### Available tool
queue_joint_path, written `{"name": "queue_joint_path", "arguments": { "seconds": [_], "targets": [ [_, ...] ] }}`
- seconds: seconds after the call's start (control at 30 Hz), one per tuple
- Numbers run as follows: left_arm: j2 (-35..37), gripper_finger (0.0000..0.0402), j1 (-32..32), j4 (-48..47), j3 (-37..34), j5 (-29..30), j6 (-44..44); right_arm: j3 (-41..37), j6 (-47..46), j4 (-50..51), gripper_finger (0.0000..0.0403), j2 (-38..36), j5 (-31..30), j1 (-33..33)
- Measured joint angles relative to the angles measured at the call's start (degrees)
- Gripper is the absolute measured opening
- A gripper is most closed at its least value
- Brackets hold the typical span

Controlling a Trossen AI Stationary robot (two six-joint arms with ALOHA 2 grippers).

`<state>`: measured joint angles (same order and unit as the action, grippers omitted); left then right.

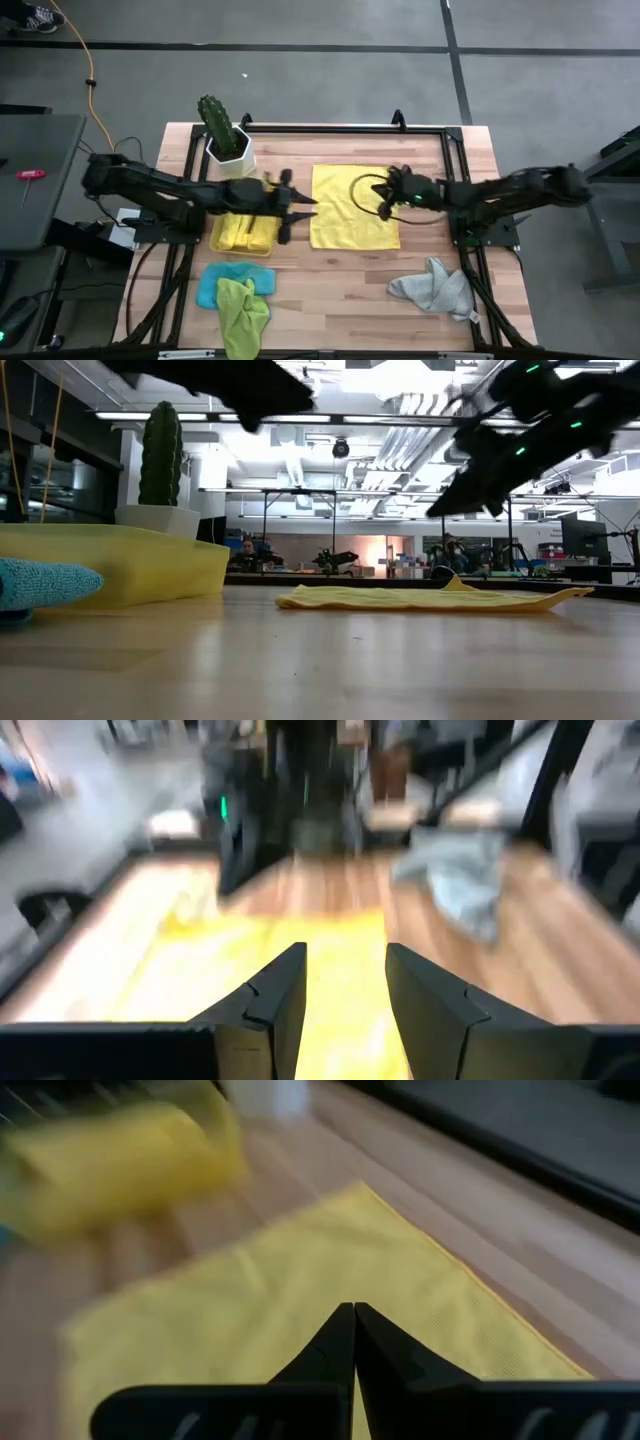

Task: Fold microfiber towels
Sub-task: Fold the yellow microfiber towel

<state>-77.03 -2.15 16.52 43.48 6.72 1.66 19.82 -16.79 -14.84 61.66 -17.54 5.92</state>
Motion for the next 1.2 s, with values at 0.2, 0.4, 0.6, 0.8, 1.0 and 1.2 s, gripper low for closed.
{"name": "queue_joint_path", "arguments": {
  "seconds": [0.2,0.4,0.6,0.8,1.0,1.2],
  "targets": [
    [-14.3,0.0127,0.0,-21.73,13.81,-0.01,0.46,-5.54,-0.78,-6.42,0.0,-9.75,-0.69,-6.0],
    [-22.39,0.0127,2.15,-27.33,17.0,-0.79,-0.65,-6.08,1.2,-7.96,0.0,-11.51,-2.23,-8.23],
    [-23.63,0.0144,6.36,-27.56,17.1,-3.67,-1.06,-6.08,1.19,-8.16,0.0,-11.31,-2.23,-8.62],
    [-23.69,0.0185,10.76,-31.36,17.1,1.83,-0.88,-6.08,0.12,-8.56,0.0,-11.31,-2.25,-8.6],
    [-25.94,0.0233,9.85,-33.66,17.06,1.78,-1.95,-6.08,0.12,-8.56,0.0,-11.31,-2.89,-8.6],
    [-29.58,0.0249,7.5,-33.04,17.06,-1.12,-1.5,-6.08,0.12,-8.52,0.0,-11.31,-4.76,-8.6]
  ]
}}
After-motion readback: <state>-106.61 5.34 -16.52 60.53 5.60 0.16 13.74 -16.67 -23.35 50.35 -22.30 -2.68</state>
